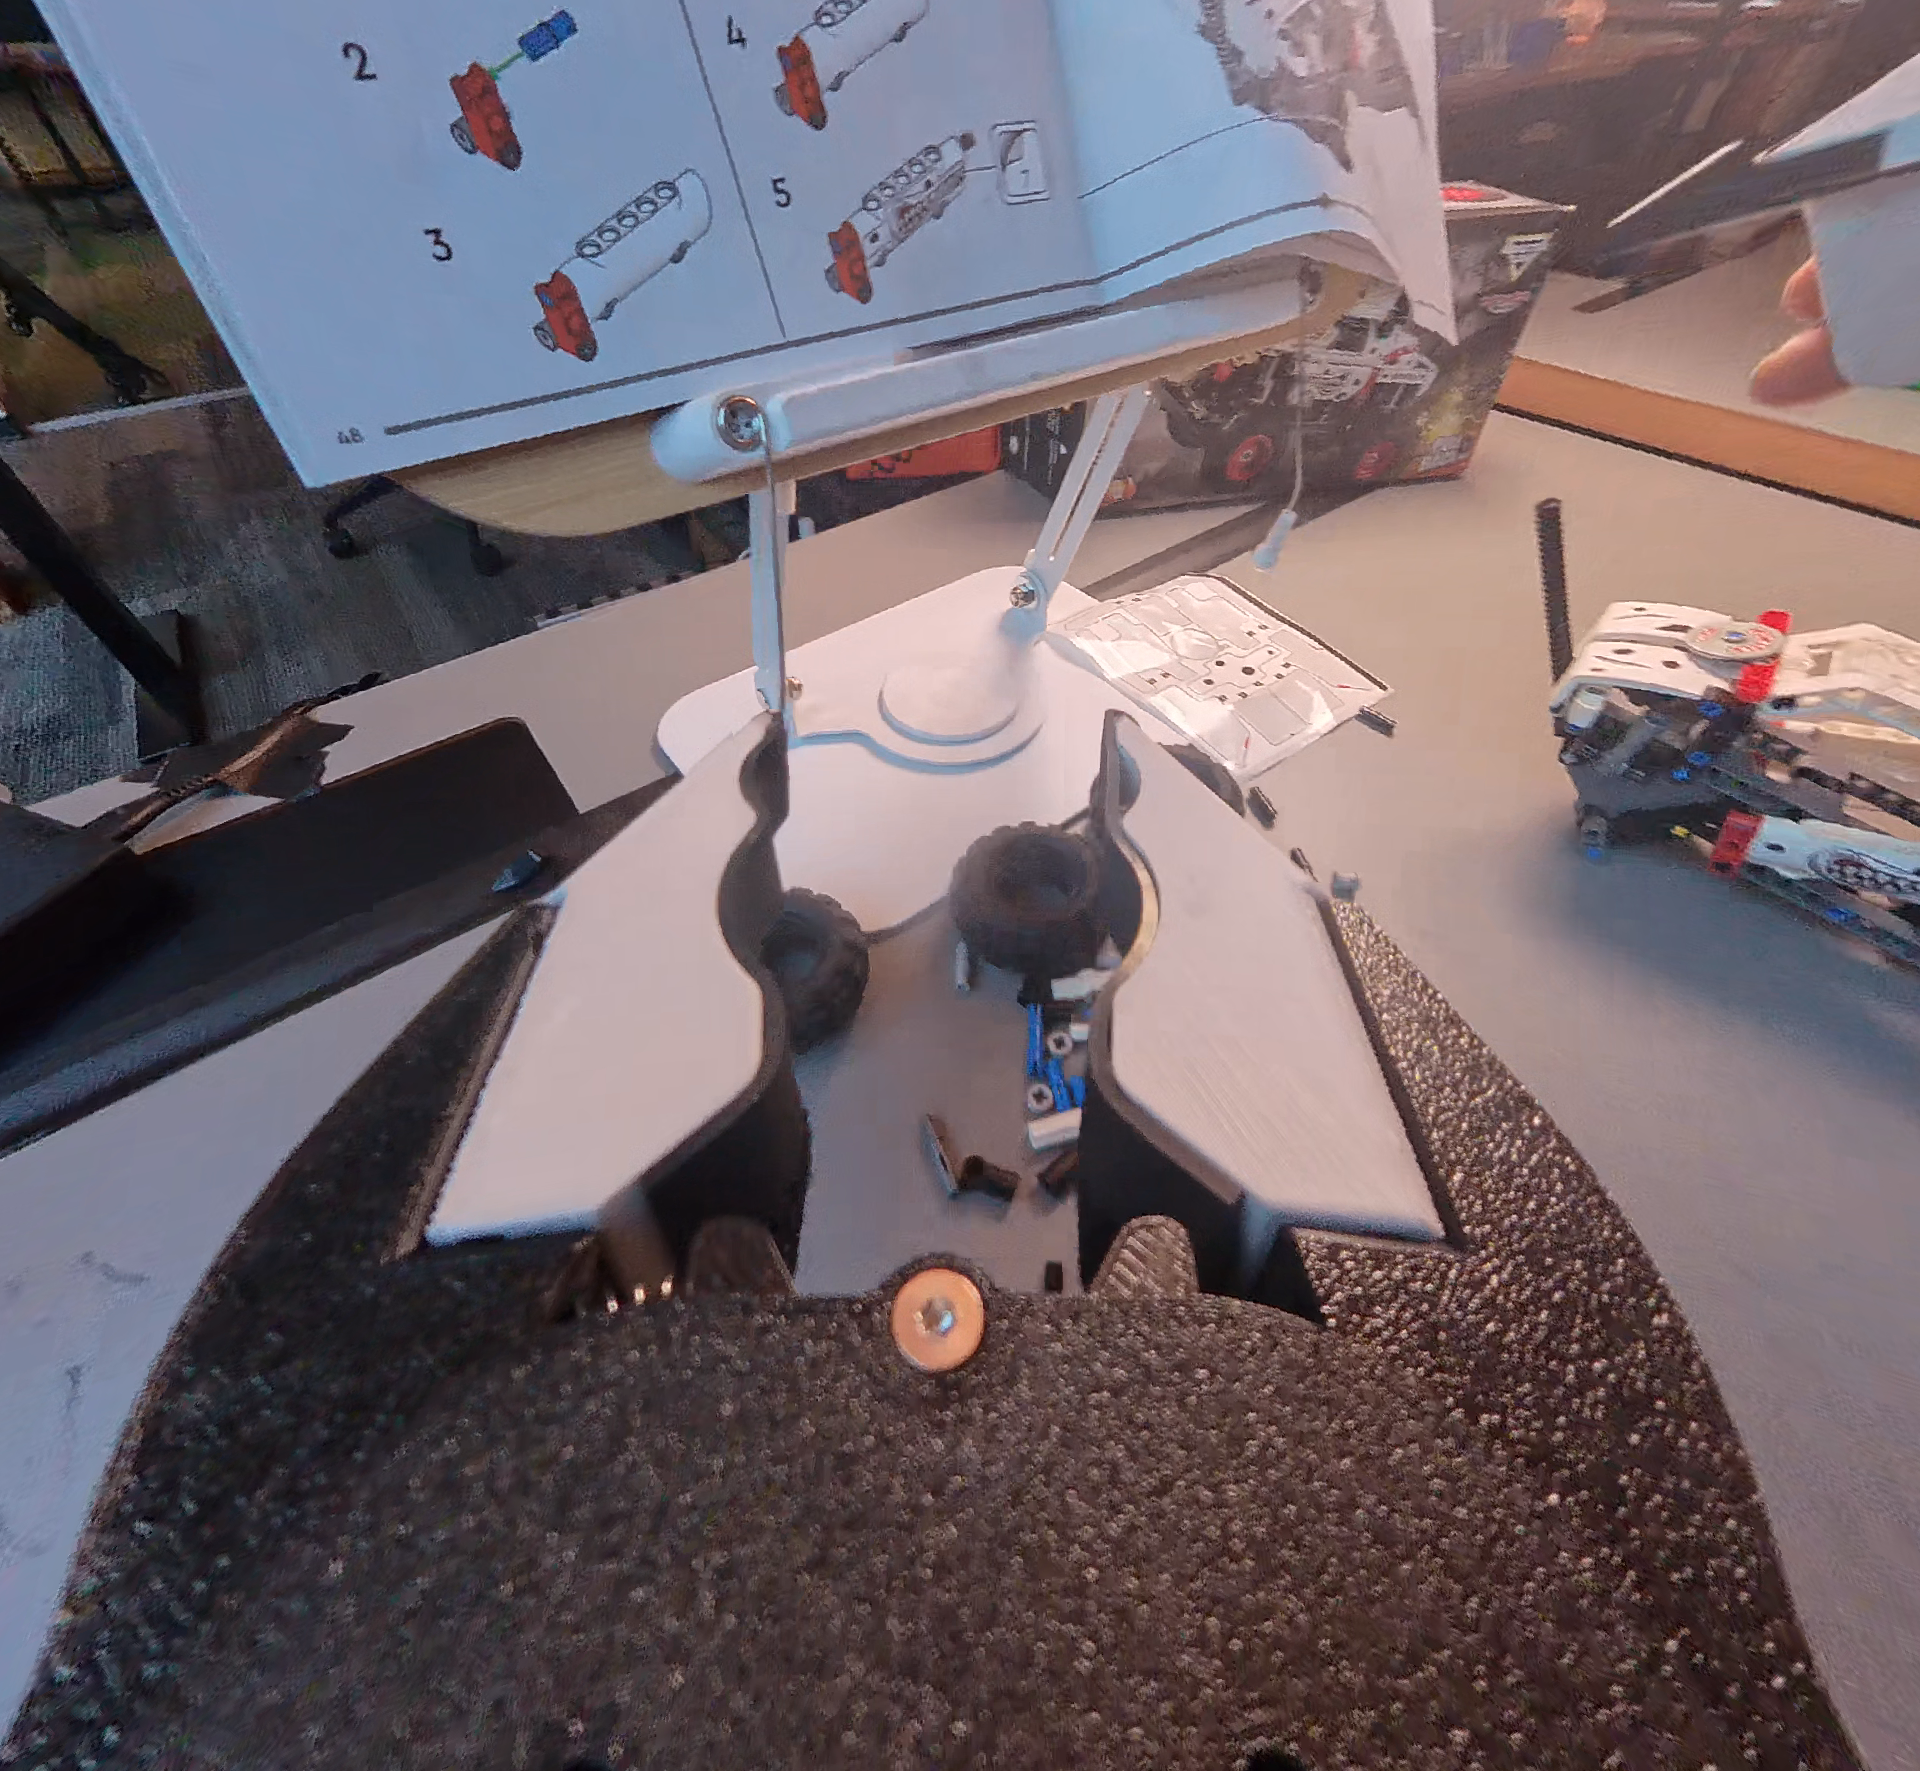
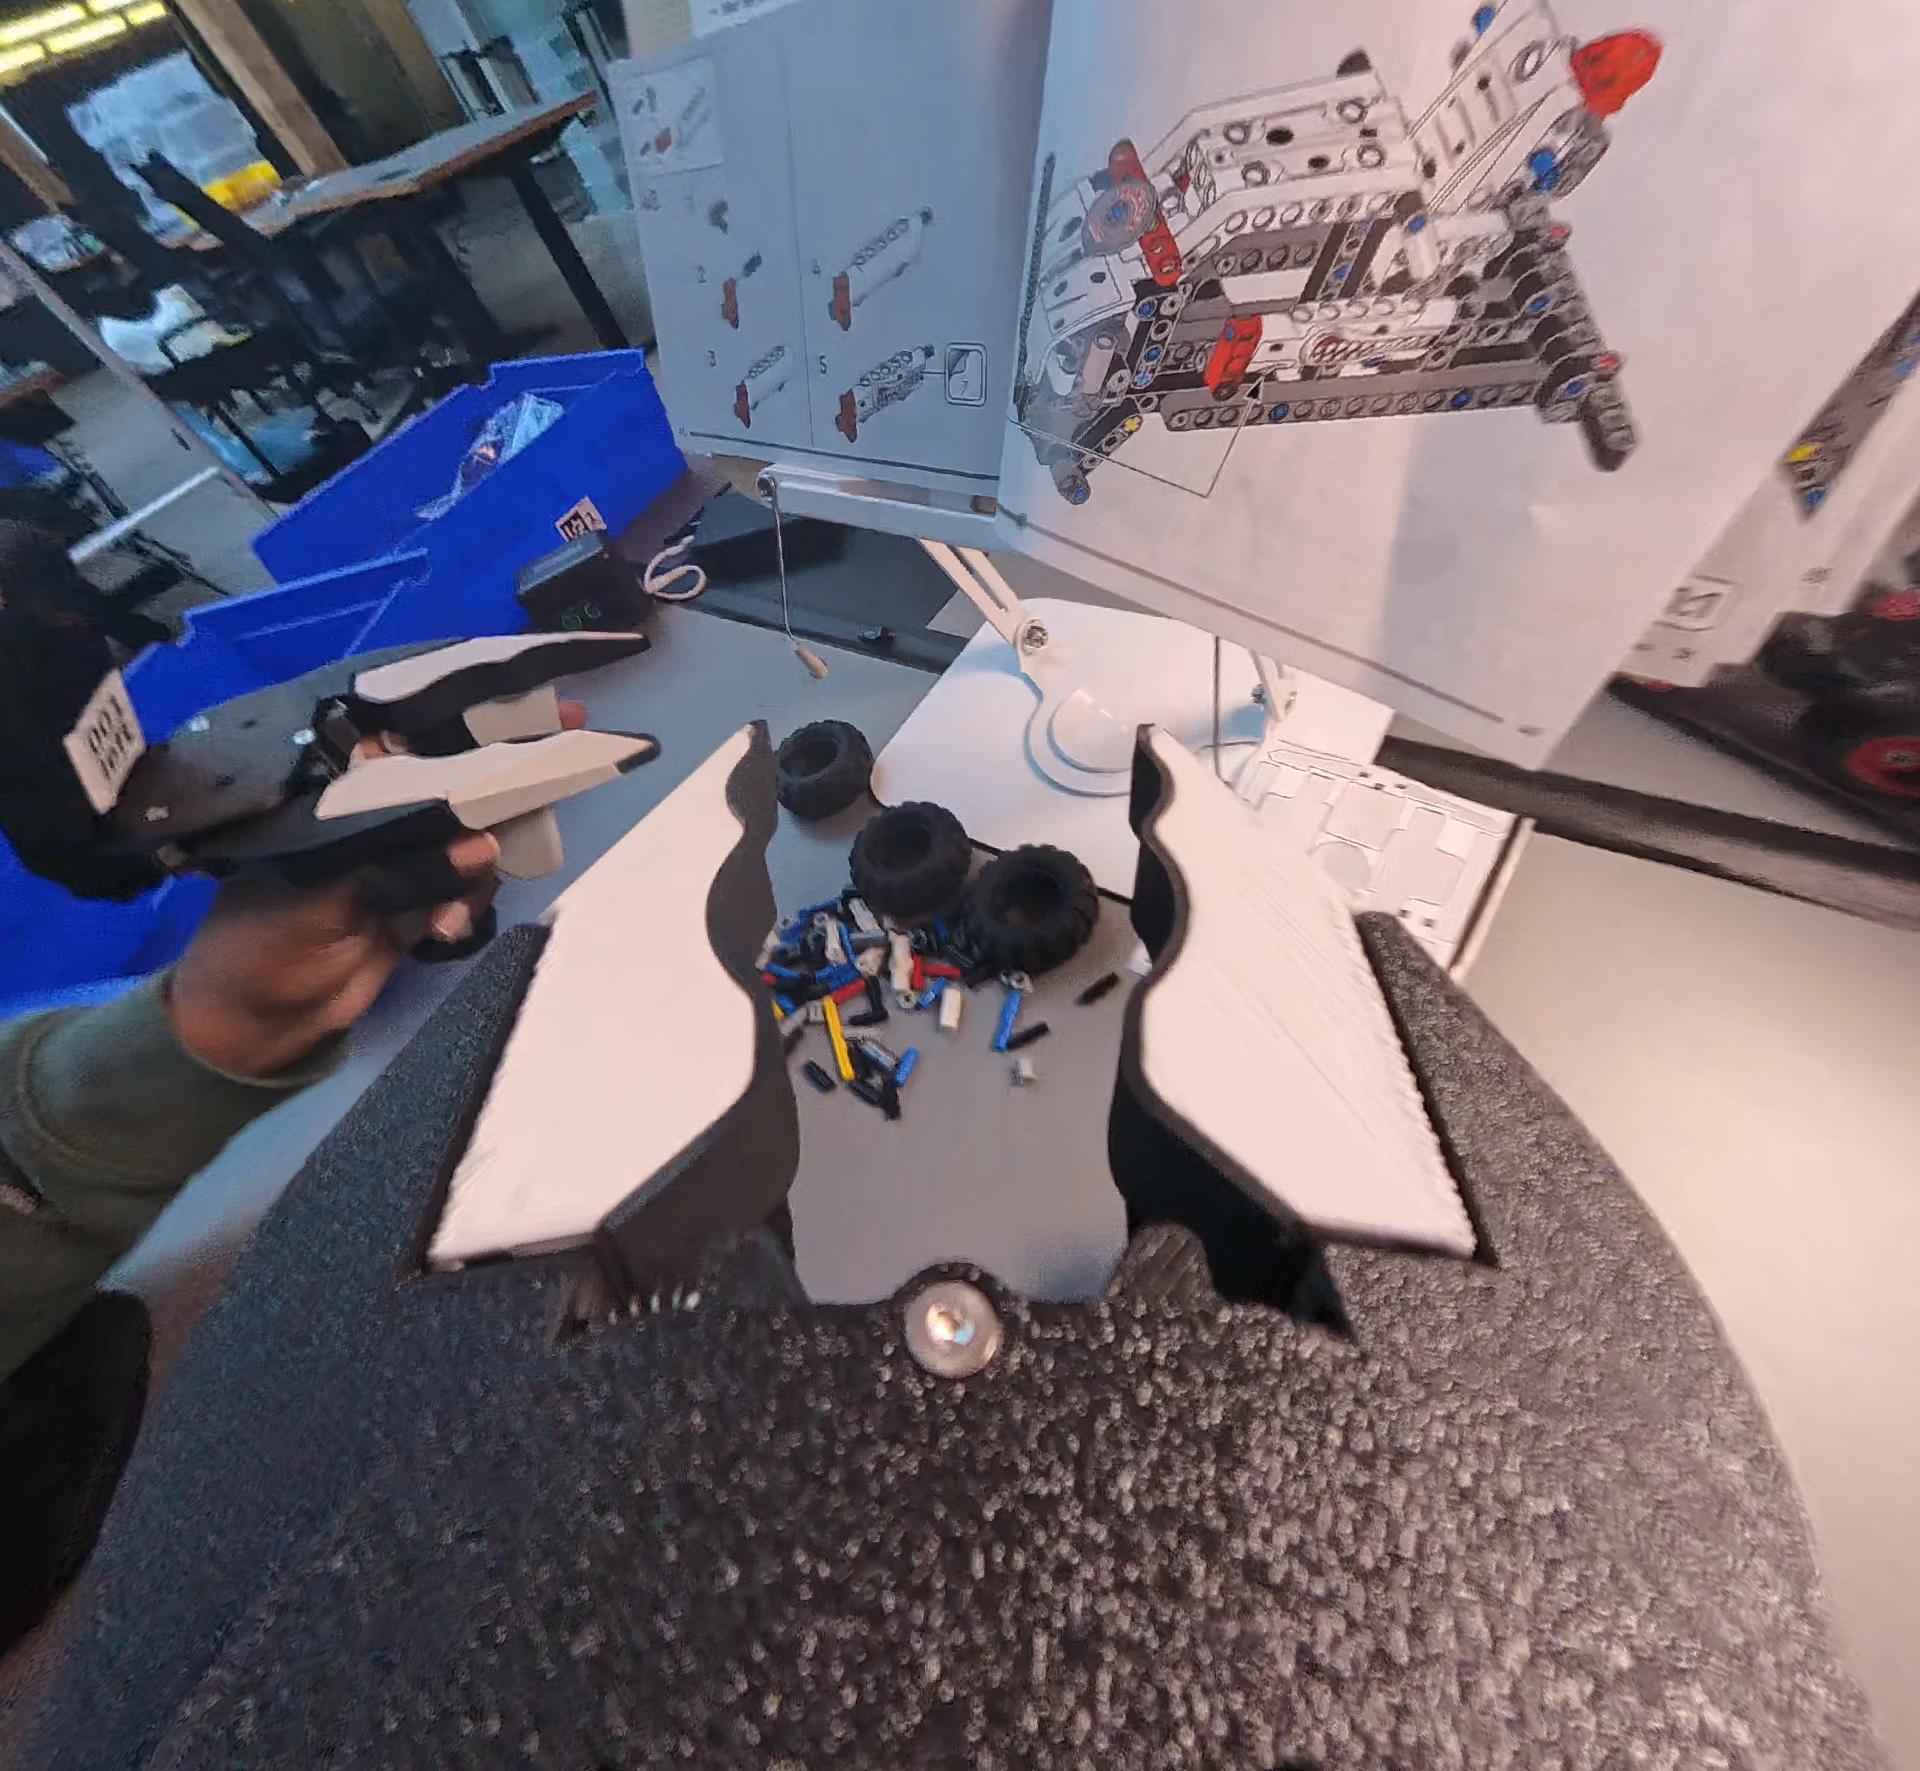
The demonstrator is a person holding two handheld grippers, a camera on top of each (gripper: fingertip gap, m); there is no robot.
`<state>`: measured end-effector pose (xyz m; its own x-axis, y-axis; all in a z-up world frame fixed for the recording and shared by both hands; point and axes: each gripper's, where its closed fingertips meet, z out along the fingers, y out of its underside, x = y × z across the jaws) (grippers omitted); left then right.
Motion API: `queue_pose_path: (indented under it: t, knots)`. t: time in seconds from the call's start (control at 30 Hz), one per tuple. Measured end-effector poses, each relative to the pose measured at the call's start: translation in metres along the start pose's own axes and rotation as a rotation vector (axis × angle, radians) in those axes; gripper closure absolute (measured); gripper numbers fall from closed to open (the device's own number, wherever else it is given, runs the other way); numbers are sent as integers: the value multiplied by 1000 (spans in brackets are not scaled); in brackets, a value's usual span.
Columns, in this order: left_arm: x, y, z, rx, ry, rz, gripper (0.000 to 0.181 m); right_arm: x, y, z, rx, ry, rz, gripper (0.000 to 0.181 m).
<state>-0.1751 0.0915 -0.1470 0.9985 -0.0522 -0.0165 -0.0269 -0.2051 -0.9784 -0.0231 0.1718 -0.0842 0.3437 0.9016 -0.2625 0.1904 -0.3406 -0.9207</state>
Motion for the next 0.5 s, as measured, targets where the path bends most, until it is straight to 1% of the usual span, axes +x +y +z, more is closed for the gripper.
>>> queue_pose_path:
  t: [0.07, 0.1, 0.13, 0.2, 0.27, 0.3, 0.33, 0.37, 0.4, 0.47, 0.5]
  knots:
    - [10, 2, -20, -3, 24, 17, 121, 15, 3, -37, -1, 85, -173, 109]
    - [15, 5, -30, -4, 31, 24, 121, 25, 14, -55, -42, 137, -269, 106]
    - [18, 8, -40, -7, 38, 31, 121, 34, 31, -70, -114, 167, -333, 100]
    - [24, 15, -56, -19, 44, 46, 122, 44, 75, -91, -281, 162, -360, 90]
    - [31, 17, -63, -6, 55, 57, 127, 46, 120, -99, -419, 129, -342, 82]
    - [37, 15, -62, 3, 70, 72, 132, 48, 139, -99, -477, 120, -343, 79]
    - [42, 11, -58, 8, 84, 90, 135, 50, 152, -97, -514, 125, -346, 84]
    - [48, 5, -50, 11, 92, 104, 136, 51, 161, -94, -538, 128, -343, 96]
    - [54, -5, -41, 19, 105, 119, 139, 49, 170, -92, -565, 115, -336, 112]
    - [69, -30, -18, 42, 142, 142, 156, 44, 174, -89, -563, 119, -298, 115]
    - [72, -43, -2, 47, 143, 158, 159, 42, 175, -90, -567, 124, -286, 115]
